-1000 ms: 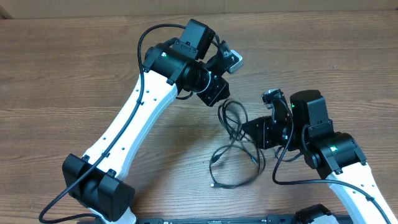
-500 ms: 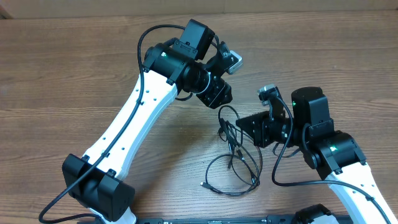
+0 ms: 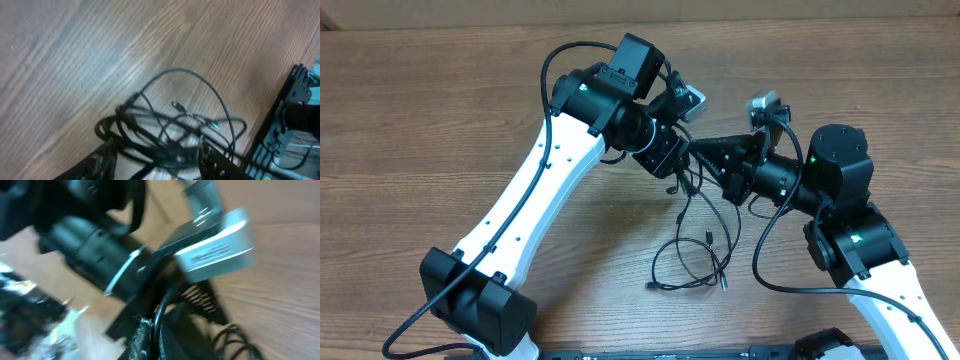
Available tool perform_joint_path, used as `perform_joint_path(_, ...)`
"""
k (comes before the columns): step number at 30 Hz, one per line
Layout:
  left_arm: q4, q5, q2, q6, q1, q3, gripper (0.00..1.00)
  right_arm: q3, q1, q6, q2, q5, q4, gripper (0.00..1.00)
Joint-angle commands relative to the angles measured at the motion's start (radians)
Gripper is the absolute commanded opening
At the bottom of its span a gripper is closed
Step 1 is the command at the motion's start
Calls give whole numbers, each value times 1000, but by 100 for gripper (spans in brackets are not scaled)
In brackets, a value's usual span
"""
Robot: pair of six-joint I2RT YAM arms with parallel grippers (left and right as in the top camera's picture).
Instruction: Untangle cables
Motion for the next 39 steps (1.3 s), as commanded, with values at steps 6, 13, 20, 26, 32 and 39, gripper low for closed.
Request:
perform_joint_path(6, 74, -148, -4, -52, 6, 19, 18, 20, 6, 56, -4, -215, 38, 4)
perform_joint_path(13, 58, -278, -13, -148, 41, 23, 4, 20, -19, 71, -4, -23, -17, 29)
perform_joint_path(20, 85, -270, -93, -153, 95, 54, 4, 20, -24, 69, 2, 389, -321, 41)
perform_joint_path(26, 82, -118, -66, -193, 88, 52, 30, 20, -24, 129, 21, 708, -596, 41)
perform_joint_path(32, 84, -68, 37, -195, 45, 52, 42, 20, -31, 236, 21, 864, -713, 52)
perform_joint_path(39, 113, -69, 188, -195, -8, 52, 55, 20, -71, 306, 21, 864, -802, 58)
